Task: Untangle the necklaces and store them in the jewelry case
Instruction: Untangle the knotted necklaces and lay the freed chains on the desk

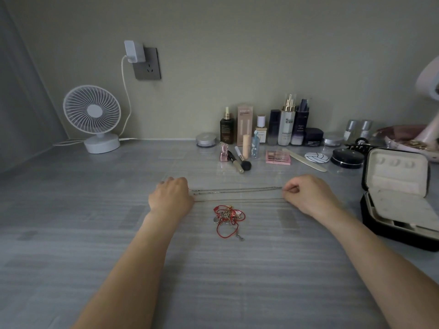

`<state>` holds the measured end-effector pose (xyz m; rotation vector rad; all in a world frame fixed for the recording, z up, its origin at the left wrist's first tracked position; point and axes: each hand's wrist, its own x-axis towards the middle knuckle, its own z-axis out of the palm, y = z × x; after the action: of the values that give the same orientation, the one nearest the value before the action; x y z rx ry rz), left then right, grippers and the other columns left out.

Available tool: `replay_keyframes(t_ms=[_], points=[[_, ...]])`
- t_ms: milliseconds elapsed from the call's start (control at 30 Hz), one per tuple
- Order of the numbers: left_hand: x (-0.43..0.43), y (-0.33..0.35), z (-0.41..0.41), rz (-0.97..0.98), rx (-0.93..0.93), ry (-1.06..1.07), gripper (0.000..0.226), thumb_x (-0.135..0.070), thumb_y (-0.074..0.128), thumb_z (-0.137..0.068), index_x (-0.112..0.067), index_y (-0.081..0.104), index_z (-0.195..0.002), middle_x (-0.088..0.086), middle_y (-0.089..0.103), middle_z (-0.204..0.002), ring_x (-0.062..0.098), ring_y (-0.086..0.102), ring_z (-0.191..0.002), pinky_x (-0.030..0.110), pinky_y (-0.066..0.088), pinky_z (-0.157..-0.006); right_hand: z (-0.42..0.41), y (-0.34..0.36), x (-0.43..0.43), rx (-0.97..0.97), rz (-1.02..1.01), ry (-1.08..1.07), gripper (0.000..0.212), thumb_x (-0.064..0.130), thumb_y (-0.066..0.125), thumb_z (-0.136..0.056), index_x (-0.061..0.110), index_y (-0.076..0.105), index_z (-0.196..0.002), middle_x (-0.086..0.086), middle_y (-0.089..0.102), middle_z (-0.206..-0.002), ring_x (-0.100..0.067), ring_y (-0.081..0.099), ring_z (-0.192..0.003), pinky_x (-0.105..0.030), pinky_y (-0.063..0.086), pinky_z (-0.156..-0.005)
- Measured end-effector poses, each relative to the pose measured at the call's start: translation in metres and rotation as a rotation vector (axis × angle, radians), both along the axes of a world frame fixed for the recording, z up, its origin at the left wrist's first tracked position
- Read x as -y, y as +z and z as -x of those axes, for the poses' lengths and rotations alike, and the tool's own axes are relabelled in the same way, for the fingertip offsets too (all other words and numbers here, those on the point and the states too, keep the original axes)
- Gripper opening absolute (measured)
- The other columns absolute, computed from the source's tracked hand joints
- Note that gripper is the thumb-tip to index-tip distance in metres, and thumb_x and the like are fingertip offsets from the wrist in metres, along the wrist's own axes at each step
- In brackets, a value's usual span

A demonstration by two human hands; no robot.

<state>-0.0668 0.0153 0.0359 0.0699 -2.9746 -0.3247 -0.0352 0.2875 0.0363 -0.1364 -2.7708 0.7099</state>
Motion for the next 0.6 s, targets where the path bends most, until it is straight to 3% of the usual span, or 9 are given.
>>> replay_keyframes(t_ms=[100, 167, 233, 400, 600], points=[[-0.009, 0.003, -0.002, -0.187, -0.103, -0.189, 0.020, -0.026, 0.059, -0.086, -0.016, 0.064, -0.103, 0.007, 0.061, -0.107, 0.028, 0.055, -0.107, 0.033, 0.045, -0.085, -0.010, 0.008, 0.020, -0.044, -0.035, 0.176, 0.012, 0.018, 0.064, -0.081, 0.017, 0.074, -0.088, 0.003, 0.070, -0.084, -0.012, 0.062, -0.080, -0.023, 0.045, -0.073], [-0.021, 0.007, -0.009, -0.383, -0.039, -0.341, 0.014, -0.029, 0.064, -0.084, -0.017, 0.067, -0.090, -0.002, 0.064, -0.089, 0.018, 0.060, -0.089, 0.025, 0.045, -0.072, -0.017, 0.011, 0.034, -0.032, -0.071, 0.297, 0.013, 0.022, 0.063, -0.083, 0.019, 0.073, -0.091, 0.004, 0.070, -0.089, -0.010, 0.060, -0.080, -0.024, 0.047, -0.078], [-0.031, 0.008, -0.016, -0.464, 0.078, -0.453, 0.019, -0.036, 0.068, -0.079, -0.018, 0.066, -0.084, -0.006, 0.063, -0.081, 0.012, 0.058, -0.076, 0.023, 0.046, -0.067, -0.021, 0.010, 0.046, -0.021, -0.091, 0.377, 0.014, 0.026, 0.063, -0.084, 0.023, 0.072, -0.094, 0.005, 0.068, -0.094, -0.011, 0.059, -0.083, -0.029, 0.048, -0.082], [-0.036, 0.001, -0.021, -0.212, 0.091, -0.521, 0.025, -0.035, 0.066, -0.080, -0.020, 0.063, -0.100, -0.002, 0.062, -0.098, 0.012, 0.054, -0.082, 0.023, 0.043, -0.073, -0.019, 0.001, 0.059, 0.013, -0.149, 0.450, 0.017, 0.027, 0.058, -0.086, 0.029, 0.069, -0.099, 0.005, 0.064, -0.102, -0.015, 0.058, -0.093, -0.035, 0.049, -0.083], [-0.038, 0.003, -0.024, -0.217, 0.076, -0.582, 0.017, -0.020, 0.062, -0.081, -0.020, 0.067, -0.097, -0.002, 0.064, -0.099, 0.013, 0.055, -0.083, 0.019, 0.038, -0.072, -0.016, -0.007, 0.060, 0.043, -0.138, 0.493, 0.016, 0.027, 0.059, -0.085, 0.030, 0.069, -0.097, 0.006, 0.063, -0.097, -0.014, 0.057, -0.091, -0.038, 0.050, -0.081]])
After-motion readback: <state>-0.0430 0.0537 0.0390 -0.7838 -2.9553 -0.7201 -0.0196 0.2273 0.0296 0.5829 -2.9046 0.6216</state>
